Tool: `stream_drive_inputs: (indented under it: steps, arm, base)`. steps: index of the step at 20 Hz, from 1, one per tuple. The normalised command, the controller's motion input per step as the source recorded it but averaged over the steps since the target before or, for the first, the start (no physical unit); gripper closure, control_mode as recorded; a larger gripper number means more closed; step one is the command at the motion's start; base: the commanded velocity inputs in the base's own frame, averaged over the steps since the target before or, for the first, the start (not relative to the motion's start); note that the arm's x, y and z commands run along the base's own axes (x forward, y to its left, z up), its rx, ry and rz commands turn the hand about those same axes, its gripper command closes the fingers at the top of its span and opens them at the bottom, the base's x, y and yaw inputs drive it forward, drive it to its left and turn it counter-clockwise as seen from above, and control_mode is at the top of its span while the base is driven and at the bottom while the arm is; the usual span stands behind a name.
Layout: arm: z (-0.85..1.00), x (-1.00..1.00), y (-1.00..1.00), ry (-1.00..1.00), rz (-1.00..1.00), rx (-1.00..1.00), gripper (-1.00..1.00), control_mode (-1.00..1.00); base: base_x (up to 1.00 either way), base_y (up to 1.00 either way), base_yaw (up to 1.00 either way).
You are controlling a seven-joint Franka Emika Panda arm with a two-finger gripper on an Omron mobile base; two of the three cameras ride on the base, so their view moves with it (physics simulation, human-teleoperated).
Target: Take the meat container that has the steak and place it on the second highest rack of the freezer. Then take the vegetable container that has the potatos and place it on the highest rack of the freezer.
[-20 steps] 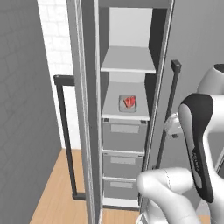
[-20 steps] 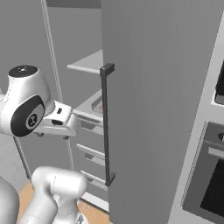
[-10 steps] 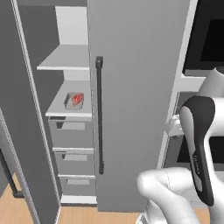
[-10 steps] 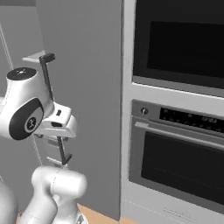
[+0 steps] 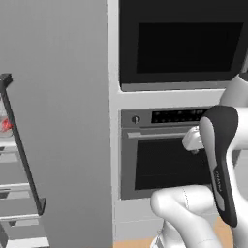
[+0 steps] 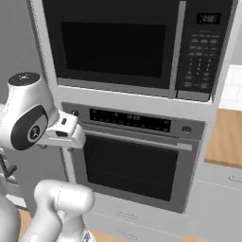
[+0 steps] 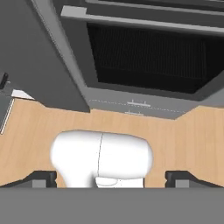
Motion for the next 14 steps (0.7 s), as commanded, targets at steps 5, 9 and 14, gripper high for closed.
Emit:
stream_drive_inputs:
  steps: [5,9,14]
  arm:
    - [0.00,0.00,0.00,0.00,0.00,0.00,-1.00,1.00]
    - [0.00,0.00,0.00,0.00,0.00,0.00,-1.00,1.00]
    - [0.00,0.00,0.00,0.00,0.00,0.00,-1.00,1.00]
  base:
    - [0.36,-1.00,-0.25]
    - [0.39,-1.00,-0.24]
    - [0.40,-1.00,-0.21]
